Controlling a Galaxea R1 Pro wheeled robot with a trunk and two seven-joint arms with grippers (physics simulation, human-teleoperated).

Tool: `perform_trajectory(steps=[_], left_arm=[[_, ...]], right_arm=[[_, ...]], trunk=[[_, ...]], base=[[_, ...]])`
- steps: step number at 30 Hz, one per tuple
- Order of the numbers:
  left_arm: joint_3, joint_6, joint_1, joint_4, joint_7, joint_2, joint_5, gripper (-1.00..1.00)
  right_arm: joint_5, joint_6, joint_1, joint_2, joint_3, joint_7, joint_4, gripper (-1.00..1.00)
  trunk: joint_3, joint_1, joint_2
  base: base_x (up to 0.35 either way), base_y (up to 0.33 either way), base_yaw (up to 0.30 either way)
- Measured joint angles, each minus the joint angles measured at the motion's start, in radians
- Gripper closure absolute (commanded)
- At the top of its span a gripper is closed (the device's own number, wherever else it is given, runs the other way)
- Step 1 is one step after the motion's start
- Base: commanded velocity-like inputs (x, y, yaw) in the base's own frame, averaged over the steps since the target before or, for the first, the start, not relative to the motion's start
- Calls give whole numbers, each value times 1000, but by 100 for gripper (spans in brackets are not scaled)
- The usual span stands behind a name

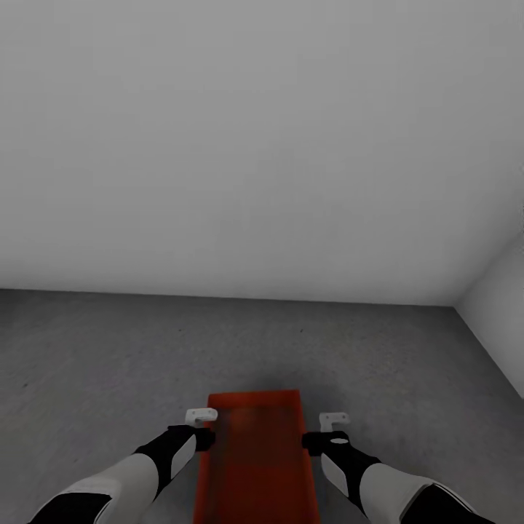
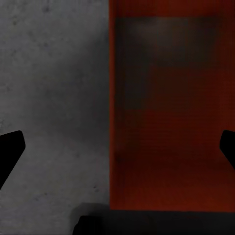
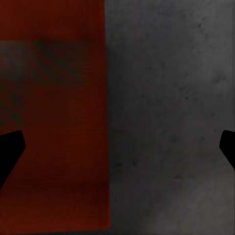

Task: Move the two storage containers from the living room to the garage. In the garage, place one container on the floor and stack the other container on top of it (either order is fine).

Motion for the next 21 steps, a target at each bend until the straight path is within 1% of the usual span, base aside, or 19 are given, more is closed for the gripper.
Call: perform_trajectory(steps=[21], left_arm=[[0, -2, 0, 0, 0, 0, 0, -100]], right_arm=[[0, 0, 0, 0, 0, 0, 0, -100]], trunk=[[99, -81, 147]], base=[[0, 0, 0]])
